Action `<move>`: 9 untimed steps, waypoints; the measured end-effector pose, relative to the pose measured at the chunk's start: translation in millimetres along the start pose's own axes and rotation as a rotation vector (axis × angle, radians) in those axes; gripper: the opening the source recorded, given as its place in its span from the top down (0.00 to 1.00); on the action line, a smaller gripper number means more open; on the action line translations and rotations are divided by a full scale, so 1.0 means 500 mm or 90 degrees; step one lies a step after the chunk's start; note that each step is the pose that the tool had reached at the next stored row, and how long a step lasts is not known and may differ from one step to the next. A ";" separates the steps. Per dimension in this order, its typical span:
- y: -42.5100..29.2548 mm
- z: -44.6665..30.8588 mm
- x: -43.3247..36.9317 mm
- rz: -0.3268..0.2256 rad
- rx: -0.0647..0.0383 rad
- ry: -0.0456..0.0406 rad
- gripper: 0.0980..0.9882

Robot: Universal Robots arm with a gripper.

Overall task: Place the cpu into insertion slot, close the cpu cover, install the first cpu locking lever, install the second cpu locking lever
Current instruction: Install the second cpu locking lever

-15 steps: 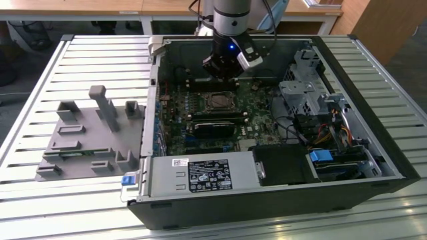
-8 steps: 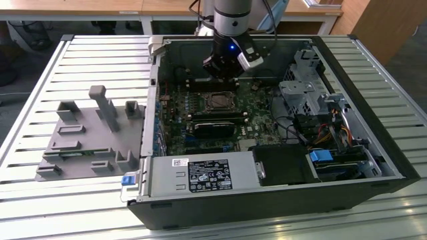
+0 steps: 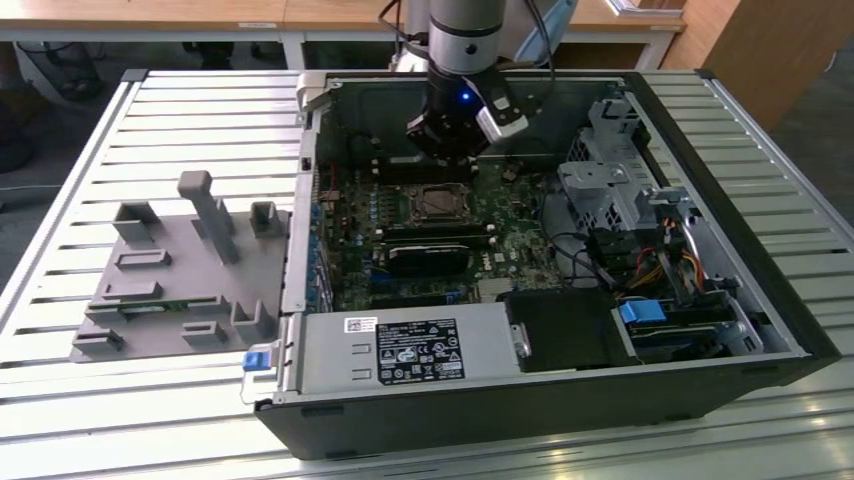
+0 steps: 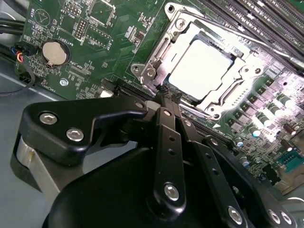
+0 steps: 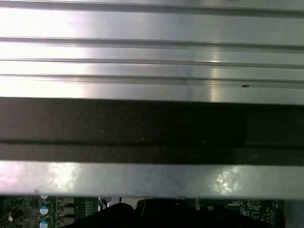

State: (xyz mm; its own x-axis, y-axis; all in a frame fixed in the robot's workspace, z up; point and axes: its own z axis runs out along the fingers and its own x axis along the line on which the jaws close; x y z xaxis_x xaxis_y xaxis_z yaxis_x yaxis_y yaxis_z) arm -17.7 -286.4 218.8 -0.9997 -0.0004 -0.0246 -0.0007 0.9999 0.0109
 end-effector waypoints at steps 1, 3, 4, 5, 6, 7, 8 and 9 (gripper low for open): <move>-0.001 0.000 0.000 0.000 0.000 0.0000 0.99; -0.003 0.000 -0.001 0.000 0.000 0.0000 0.99; -0.003 0.000 -0.001 0.000 0.000 0.0000 0.99; -0.003 0.000 -0.001 0.000 0.000 0.0000 0.99; -0.003 -0.001 -0.001 0.000 0.000 0.0001 0.99; -0.003 -0.002 -0.001 0.000 0.000 0.0000 0.99; -0.003 -0.006 -0.001 0.000 0.000 0.0000 0.99; -0.003 -0.010 -0.001 0.000 0.000 0.0000 0.99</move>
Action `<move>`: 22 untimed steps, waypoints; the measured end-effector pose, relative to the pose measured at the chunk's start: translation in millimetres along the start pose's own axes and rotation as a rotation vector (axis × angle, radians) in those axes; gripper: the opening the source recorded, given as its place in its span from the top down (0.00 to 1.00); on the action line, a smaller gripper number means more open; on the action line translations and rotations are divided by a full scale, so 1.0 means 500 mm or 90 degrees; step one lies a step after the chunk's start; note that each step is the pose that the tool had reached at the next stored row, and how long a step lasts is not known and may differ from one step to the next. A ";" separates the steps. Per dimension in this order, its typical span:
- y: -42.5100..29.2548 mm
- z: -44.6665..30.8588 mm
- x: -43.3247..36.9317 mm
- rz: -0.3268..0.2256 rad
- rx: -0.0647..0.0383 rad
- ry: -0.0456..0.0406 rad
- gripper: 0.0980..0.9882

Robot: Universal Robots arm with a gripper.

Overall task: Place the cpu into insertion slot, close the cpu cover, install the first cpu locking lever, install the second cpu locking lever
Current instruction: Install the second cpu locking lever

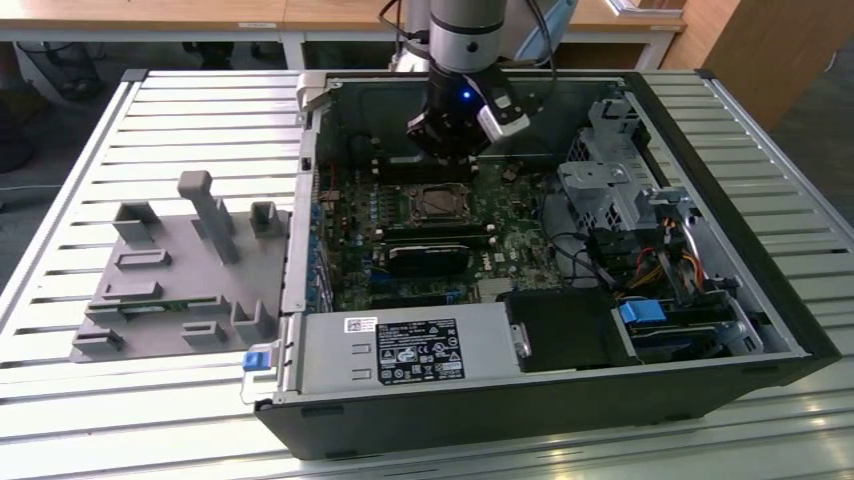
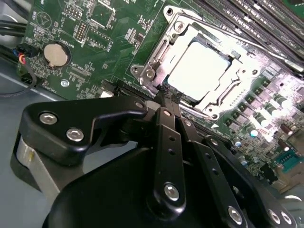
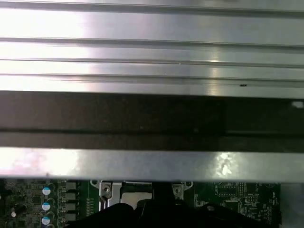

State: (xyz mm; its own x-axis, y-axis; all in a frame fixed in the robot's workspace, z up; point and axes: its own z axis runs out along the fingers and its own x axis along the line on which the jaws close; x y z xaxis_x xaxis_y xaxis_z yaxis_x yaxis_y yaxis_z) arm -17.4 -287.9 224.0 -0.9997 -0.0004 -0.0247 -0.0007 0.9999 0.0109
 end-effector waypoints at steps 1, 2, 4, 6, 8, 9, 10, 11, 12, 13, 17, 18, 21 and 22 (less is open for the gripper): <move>0.000 -0.005 0.000 0.000 0.000 0.0000 0.99; 0.000 -0.011 0.000 0.000 0.000 0.0000 0.99; 0.000 -0.023 -0.001 0.000 0.000 0.0001 0.99; 0.000 -0.032 -0.001 0.000 0.000 0.0000 0.99; -0.002 -0.033 -0.001 0.000 0.000 0.0000 0.99; -0.005 -0.033 -0.001 0.000 0.000 0.0000 0.99; -0.009 -0.034 -0.001 0.000 0.000 0.0001 0.99; -0.014 -0.034 -0.001 0.000 0.000 0.0001 0.99; -0.020 -0.034 -0.001 0.000 0.000 0.0001 0.99; -0.026 -0.034 -0.001 0.000 0.000 0.0001 0.99; -0.048 -0.034 -0.001 0.000 -0.003 0.0004 0.99; -0.051 -0.034 -0.001 0.000 -0.007 0.0014 0.99; -0.059 -0.034 -0.001 0.000 -0.018 0.0071 0.99; -0.063 -0.034 -0.001 0.001 -0.019 0.0076 0.99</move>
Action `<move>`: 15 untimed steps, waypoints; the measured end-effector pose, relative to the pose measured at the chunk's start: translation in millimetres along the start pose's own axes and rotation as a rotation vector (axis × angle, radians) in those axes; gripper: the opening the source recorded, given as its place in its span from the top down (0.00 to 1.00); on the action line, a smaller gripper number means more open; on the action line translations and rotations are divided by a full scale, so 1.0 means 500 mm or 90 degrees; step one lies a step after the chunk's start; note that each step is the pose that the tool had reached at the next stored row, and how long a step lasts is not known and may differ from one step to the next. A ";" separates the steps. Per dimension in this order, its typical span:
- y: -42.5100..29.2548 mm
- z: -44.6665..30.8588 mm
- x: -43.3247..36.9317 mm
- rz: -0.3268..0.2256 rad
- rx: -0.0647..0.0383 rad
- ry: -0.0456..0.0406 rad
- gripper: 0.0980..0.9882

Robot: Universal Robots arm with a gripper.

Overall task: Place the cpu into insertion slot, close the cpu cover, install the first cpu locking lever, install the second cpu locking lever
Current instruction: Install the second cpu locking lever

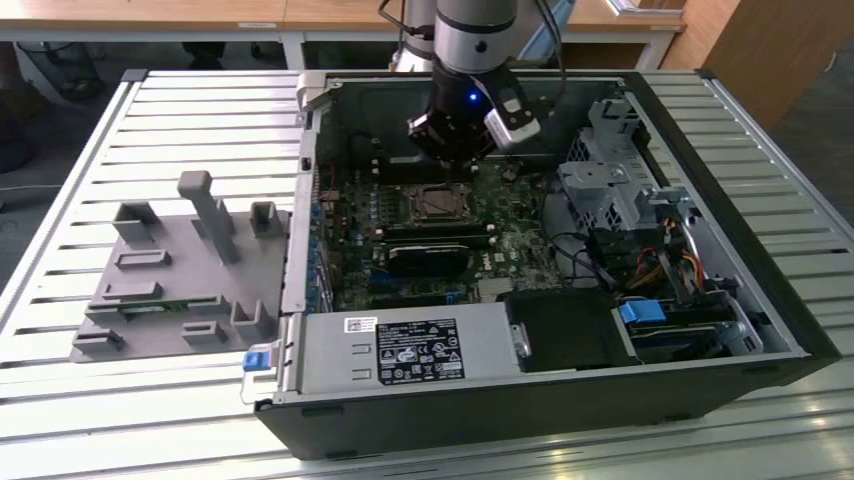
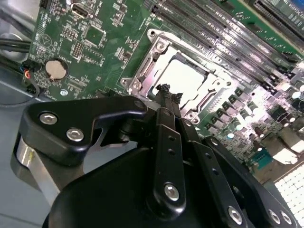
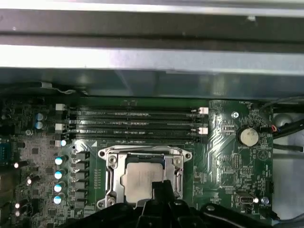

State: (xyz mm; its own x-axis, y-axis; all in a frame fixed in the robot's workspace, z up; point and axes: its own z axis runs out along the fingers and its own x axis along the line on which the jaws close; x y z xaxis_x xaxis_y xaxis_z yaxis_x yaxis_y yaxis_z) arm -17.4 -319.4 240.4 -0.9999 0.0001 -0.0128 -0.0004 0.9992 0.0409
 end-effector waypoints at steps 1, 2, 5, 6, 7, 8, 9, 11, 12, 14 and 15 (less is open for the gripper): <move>-0.004 0.000 0.000 0.000 -0.001 0.0002 0.99; -0.008 0.000 0.000 0.000 -0.001 0.0003 0.99; -0.023 0.001 0.000 0.000 -0.003 0.0005 0.99; -0.029 0.001 0.000 0.000 -0.004 0.0005 0.99; -0.035 0.001 0.000 0.000 -0.005 0.0005 0.99; -0.041 0.001 0.000 0.000 -0.005 0.0006 0.99; -0.046 0.001 0.000 0.000 -0.006 0.0005 0.99; -0.055 0.001 0.000 0.000 -0.006 0.0005 0.99; -0.058 0.001 0.000 0.000 -0.006 0.0006 0.99; -0.062 0.001 0.000 0.000 -0.006 0.0005 0.99; -0.062 0.001 0.000 0.000 -0.006 0.0005 0.99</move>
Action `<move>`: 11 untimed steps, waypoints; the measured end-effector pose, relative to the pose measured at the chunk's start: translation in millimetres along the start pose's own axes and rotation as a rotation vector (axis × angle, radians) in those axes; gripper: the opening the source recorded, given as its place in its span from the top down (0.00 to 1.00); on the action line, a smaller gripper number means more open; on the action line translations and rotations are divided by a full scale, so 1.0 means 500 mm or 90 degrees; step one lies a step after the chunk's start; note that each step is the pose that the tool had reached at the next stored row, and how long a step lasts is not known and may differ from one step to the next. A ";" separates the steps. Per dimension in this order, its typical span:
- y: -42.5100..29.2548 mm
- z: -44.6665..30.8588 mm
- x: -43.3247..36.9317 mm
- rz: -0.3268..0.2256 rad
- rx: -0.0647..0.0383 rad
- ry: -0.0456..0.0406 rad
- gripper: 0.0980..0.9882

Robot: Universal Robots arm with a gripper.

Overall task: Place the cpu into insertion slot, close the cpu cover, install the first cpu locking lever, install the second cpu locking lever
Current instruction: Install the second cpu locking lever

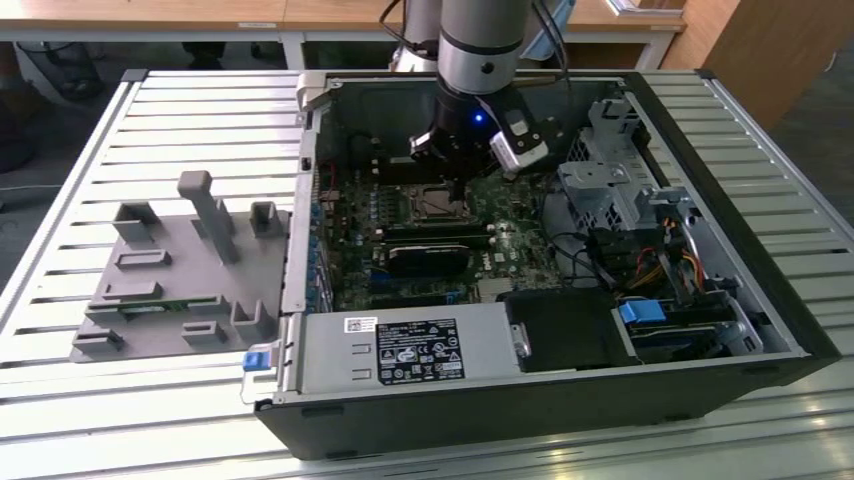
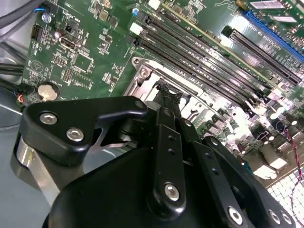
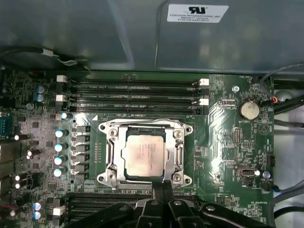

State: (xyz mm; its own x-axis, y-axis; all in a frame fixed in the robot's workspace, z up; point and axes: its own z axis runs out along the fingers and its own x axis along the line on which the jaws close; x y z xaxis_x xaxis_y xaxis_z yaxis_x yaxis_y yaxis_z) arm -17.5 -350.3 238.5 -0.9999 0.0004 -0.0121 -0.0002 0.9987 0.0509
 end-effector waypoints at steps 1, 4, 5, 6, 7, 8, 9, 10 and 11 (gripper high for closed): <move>0.000 0.000 0.000 0.000 0.000 0.0000 0.99; -0.004 0.003 0.000 0.000 -0.004 0.0001 0.99; -0.006 0.003 0.000 0.000 -0.006 0.0001 0.99; -0.010 0.004 0.000 0.000 -0.009 0.0001 0.99; -0.014 0.004 0.000 0.000 -0.013 0.0000 0.99; -0.017 0.004 0.000 0.000 -0.017 0.0000 0.99; -0.018 0.004 0.000 0.000 -0.021 0.0000 0.99; -0.019 0.005 0.000 0.000 -0.024 0.0001 0.99; -0.020 0.006 0.001 0.000 -0.027 0.0001 0.99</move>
State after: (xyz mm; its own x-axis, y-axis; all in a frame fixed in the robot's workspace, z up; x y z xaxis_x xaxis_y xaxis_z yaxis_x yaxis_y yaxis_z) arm -17.7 -360.3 235.3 -0.9999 0.0008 -0.0119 -0.0003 0.9956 0.0935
